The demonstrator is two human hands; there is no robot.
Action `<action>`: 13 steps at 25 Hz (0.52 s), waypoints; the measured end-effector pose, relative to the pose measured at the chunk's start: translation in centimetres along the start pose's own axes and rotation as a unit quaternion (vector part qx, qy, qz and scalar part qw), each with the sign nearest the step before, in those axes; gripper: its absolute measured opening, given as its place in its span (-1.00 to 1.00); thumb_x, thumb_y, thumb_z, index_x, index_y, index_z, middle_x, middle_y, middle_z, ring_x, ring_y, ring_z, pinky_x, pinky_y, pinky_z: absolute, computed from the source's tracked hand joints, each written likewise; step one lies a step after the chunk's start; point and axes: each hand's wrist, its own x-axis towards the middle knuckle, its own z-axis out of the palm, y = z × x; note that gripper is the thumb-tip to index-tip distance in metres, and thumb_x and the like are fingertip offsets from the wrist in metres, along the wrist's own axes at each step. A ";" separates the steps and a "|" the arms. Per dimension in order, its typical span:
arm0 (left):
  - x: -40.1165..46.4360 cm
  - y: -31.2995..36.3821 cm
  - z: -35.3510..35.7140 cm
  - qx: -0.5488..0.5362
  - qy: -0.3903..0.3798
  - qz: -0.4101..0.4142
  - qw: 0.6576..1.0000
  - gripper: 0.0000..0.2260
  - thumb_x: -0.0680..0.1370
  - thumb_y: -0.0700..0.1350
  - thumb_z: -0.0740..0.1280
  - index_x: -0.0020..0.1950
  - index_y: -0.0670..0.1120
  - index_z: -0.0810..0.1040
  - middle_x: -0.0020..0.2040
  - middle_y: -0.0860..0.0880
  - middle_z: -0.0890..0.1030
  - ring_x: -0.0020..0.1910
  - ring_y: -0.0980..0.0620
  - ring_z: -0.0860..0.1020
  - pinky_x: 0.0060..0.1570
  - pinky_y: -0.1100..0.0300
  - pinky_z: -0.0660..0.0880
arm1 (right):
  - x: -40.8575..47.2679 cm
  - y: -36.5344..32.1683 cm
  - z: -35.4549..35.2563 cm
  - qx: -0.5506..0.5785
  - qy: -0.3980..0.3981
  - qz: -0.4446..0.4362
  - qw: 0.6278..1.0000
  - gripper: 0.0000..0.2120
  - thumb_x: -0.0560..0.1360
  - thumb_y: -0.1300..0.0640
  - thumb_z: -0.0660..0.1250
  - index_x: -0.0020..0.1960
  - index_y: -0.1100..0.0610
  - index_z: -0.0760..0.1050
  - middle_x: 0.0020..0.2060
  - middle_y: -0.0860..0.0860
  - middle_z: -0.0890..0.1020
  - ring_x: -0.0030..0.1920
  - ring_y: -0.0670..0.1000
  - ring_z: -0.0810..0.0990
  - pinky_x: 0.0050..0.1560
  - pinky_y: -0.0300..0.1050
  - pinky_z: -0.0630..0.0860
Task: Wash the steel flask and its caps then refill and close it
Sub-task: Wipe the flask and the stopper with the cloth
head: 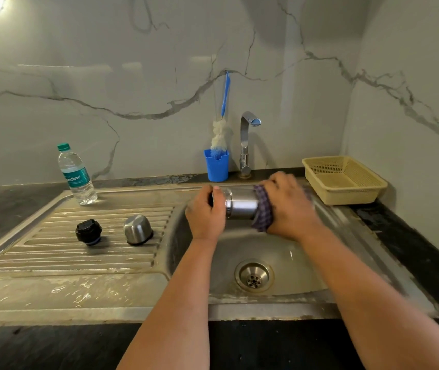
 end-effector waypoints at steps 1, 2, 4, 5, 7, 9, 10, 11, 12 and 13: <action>-0.1 0.0 0.3 0.015 -0.012 0.009 1.000 -0.73 0.58 0.03 0.15 -0.29 -0.02 0.39 -0.42 0.09 0.43 -0.43 0.19 0.40 -0.39 0.39 0.26 | 0.2 -2.0 0.6 0.023 0.004 -0.026 0.999 -0.13 0.21 -0.17 0.53 0.41 0.07 0.27 0.18 -0.01 0.34 0.16 -0.04 0.34 0.22 -0.11 0.42; -0.1 -0.1 0.3 0.028 -0.017 0.017 0.999 -0.72 0.57 0.04 0.14 -0.30 -0.02 0.38 -0.42 0.08 0.42 -0.43 0.18 0.38 -0.38 0.38 0.23 | 0.3 -3.5 1.1 0.047 0.006 -0.045 0.998 -0.06 0.24 -0.14 0.52 0.48 0.09 0.18 0.19 0.00 0.34 0.18 -0.04 0.33 0.24 -0.10 0.42; 0.1 -0.4 -0.1 0.039 -0.009 0.021 0.999 -0.71 0.59 -0.01 0.17 -0.33 0.00 0.34 -0.44 0.07 0.39 -0.44 0.16 0.35 -0.39 0.35 0.22 | 0.5 -4.2 1.6 0.085 0.008 -0.061 0.994 0.03 0.24 -0.12 0.53 0.54 0.08 0.07 0.23 0.01 0.37 0.25 0.00 0.35 0.37 -0.07 0.29; 0.2 -0.5 -0.4 0.033 -0.003 0.013 0.999 -0.69 0.61 -0.06 0.19 -0.34 0.01 0.32 -0.44 0.07 0.38 -0.44 0.16 0.34 -0.40 0.35 0.23 | 0.5 -3.4 1.4 0.093 0.012 -0.061 0.994 0.02 0.23 -0.14 0.54 0.53 0.04 0.10 0.28 0.00 0.39 0.32 0.02 0.34 0.45 -0.05 0.15; 0.6 -0.5 -1.0 -0.004 0.013 -0.031 0.999 -0.69 0.63 -0.13 0.22 -0.32 -0.01 0.37 -0.41 0.08 0.41 -0.42 0.18 0.37 -0.42 0.37 0.27 | 0.2 -1.1 0.7 0.091 0.022 -0.059 0.994 -0.07 0.23 -0.18 0.54 0.48 -0.02 0.19 0.36 -0.04 0.41 0.42 0.01 0.30 0.49 -0.05 -0.04; 1.1 -0.8 -1.6 -0.038 0.041 -0.067 0.996 -0.73 0.63 -0.12 0.21 -0.28 -0.06 0.44 -0.38 0.06 0.46 -0.39 0.17 0.42 -0.40 0.33 0.32 | 0.1 1.4 0.2 0.076 0.011 -0.047 0.996 -0.10 0.26 -0.17 0.52 0.49 -0.03 0.20 0.41 -0.04 0.38 0.45 0.02 0.27 0.51 -0.01 -0.04; 1.2 -0.9 -1.8 -0.039 0.045 -0.074 0.995 -0.73 0.64 -0.12 0.21 -0.27 -0.06 0.44 -0.38 0.06 0.46 -0.38 0.15 0.42 -0.38 0.28 0.32 | 0.0 2.2 0.2 0.060 0.005 -0.036 0.998 -0.09 0.26 -0.17 0.52 0.49 -0.01 0.19 0.41 -0.03 0.38 0.45 0.02 0.27 0.52 0.03 -0.01; 1.1 -0.9 -1.9 -0.032 0.038 -0.075 0.996 -0.72 0.64 -0.13 0.21 -0.28 -0.05 0.42 -0.38 0.06 0.44 -0.38 0.16 0.40 -0.37 0.28 0.31 | -0.1 2.4 0.5 0.037 0.002 -0.026 0.999 -0.08 0.26 -0.19 0.52 0.49 0.00 0.19 0.40 -0.02 0.39 0.43 0.03 0.29 0.52 0.06 0.03; 0.9 -0.7 -1.7 -0.016 0.025 -0.069 0.997 -0.70 0.65 -0.14 0.21 -0.30 -0.04 0.40 -0.39 0.07 0.43 -0.39 0.17 0.39 -0.38 0.33 0.29 | -0.1 2.0 0.9 0.015 0.001 -0.021 1.000 -0.08 0.25 -0.21 0.51 0.48 0.01 0.19 0.38 -0.02 0.40 0.41 0.02 0.32 0.51 0.09 0.08; 0.6 -0.5 -1.4 0.006 0.010 -0.053 0.999 -0.70 0.65 -0.13 0.21 -0.30 -0.02 0.39 -0.39 0.08 0.43 -0.40 0.18 0.39 -0.39 0.38 0.26 | 0.1 1.0 1.4 0.003 0.000 -0.025 1.000 -0.11 0.25 -0.23 0.49 0.46 0.01 0.21 0.34 -0.03 0.43 0.37 0.01 0.36 0.49 0.09 0.15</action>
